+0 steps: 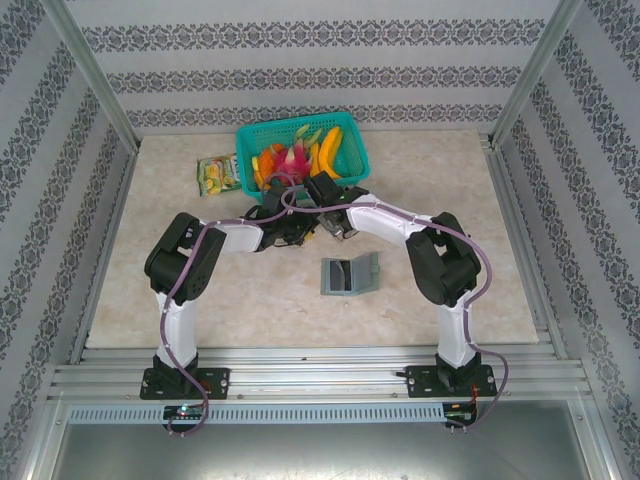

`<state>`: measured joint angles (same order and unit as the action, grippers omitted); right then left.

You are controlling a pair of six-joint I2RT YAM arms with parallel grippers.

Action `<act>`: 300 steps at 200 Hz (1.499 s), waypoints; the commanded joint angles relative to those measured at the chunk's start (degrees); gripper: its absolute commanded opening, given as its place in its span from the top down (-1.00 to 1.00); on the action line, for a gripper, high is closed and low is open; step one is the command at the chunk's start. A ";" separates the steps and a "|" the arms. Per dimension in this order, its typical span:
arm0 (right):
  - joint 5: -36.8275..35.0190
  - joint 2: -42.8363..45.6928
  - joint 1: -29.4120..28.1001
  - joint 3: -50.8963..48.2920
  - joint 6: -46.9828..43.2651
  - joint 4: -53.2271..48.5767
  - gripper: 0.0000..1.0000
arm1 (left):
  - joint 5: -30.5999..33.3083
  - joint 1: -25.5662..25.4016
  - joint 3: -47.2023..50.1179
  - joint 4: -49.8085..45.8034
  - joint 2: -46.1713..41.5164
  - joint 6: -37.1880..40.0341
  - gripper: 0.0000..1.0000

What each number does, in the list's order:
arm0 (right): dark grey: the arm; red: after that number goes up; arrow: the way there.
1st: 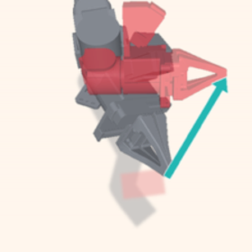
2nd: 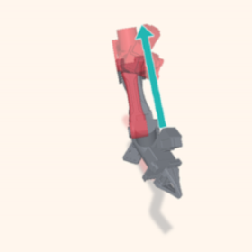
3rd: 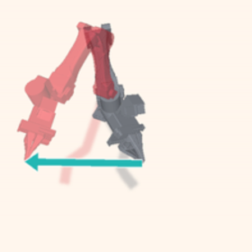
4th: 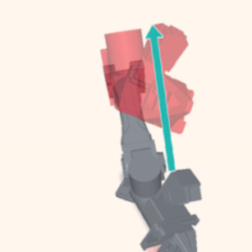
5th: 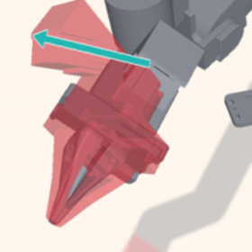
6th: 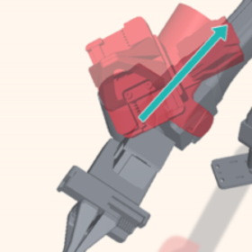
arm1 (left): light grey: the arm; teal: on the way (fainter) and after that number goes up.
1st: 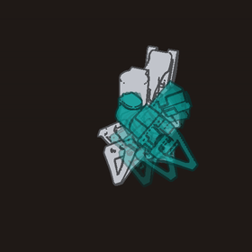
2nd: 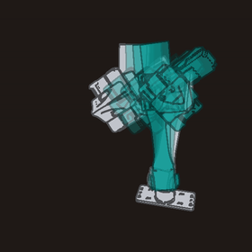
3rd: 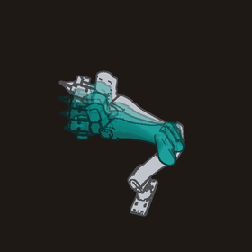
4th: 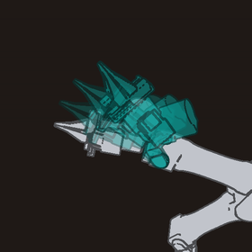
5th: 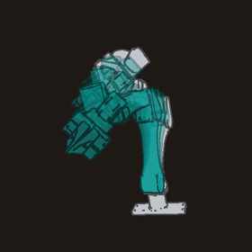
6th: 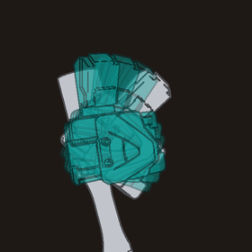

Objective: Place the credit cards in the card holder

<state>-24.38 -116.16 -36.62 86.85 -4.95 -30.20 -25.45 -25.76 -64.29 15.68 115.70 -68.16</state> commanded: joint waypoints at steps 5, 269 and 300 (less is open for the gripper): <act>-0.45 1.77 -0.13 -0.37 -0.25 -0.34 0.91 | -0.66 0.44 -1.27 -0.30 0.89 0.53 -0.01; 14.17 5.29 6.15 1.10 13.22 -7.61 0.49 | -1.18 0.38 1.33 1.37 -4.10 2.06 -0.06; 14.37 5.49 6.69 0.84 13.90 -7.15 0.46 | -1.26 0.38 1.18 1.28 -3.91 1.99 -0.06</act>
<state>-8.54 -110.43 -30.83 86.65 7.05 -36.71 -25.93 -25.76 -62.48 15.92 112.16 -67.55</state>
